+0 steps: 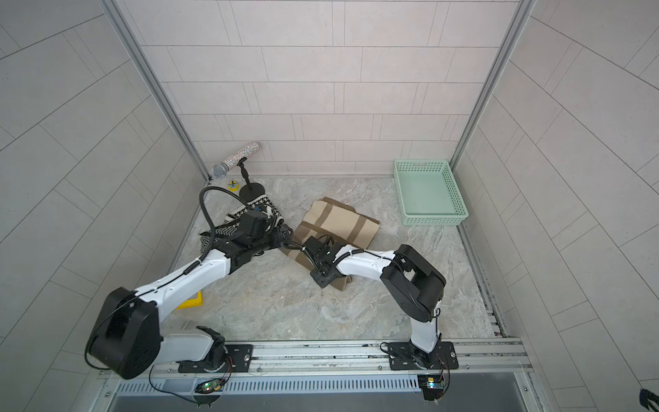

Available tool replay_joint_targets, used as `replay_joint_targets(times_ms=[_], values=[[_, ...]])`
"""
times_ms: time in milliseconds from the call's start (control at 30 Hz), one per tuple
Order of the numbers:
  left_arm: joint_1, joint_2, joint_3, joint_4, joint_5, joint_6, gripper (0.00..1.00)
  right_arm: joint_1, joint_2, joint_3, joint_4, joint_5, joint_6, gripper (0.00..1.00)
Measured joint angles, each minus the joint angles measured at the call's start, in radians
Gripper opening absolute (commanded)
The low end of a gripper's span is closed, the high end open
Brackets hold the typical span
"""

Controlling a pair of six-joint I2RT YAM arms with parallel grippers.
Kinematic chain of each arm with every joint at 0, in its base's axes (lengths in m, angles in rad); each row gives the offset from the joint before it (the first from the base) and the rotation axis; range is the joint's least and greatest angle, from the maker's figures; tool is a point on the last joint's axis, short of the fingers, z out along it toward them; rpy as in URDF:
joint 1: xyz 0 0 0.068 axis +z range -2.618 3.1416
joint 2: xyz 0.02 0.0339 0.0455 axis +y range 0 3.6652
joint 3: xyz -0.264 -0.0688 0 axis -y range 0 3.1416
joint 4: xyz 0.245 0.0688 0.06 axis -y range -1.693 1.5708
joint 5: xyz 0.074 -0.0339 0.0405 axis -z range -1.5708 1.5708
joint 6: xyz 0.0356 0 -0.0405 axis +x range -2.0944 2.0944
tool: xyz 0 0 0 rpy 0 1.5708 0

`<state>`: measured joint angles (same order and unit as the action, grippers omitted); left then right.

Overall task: Roll up the scarf and place it into the basket
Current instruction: Roll the scarf at the center of the board.

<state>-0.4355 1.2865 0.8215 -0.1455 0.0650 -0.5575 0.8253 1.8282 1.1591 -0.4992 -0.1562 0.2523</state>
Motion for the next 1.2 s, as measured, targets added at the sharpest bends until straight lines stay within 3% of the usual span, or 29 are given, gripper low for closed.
replay_joint_targets(times_ms=[233,367,533,767,867,933,1100,1200], values=[[-0.02,-0.102,-0.102,-0.045,0.026,0.027,0.91,-0.168,0.032,-0.006,-0.001,-0.462,0.114,0.0],[-0.039,-0.056,-0.142,-0.041,0.065,0.032,0.9,-0.214,0.084,-0.001,-0.002,-0.64,0.14,0.0],[-0.045,0.055,-0.147,0.039,0.13,0.015,0.79,-0.253,0.126,0.006,-0.001,-0.769,0.156,0.0],[-0.045,0.254,-0.108,0.136,0.164,-0.021,0.65,-0.264,0.13,0.008,0.002,-0.812,0.175,0.0],[-0.045,0.342,-0.056,0.158,0.172,-0.043,0.47,-0.264,0.13,0.008,0.002,-0.809,0.179,0.03],[-0.045,0.388,-0.023,0.171,0.179,-0.055,0.4,-0.264,0.13,0.008,0.002,-0.798,0.18,0.11],[-0.049,0.442,0.038,0.172,0.182,-0.075,0.08,-0.25,0.1,0.01,-0.01,-0.692,0.19,0.39],[-0.05,0.47,0.089,0.134,0.175,-0.077,0.03,-0.215,0.02,0.01,-0.043,-0.521,0.194,0.52]])
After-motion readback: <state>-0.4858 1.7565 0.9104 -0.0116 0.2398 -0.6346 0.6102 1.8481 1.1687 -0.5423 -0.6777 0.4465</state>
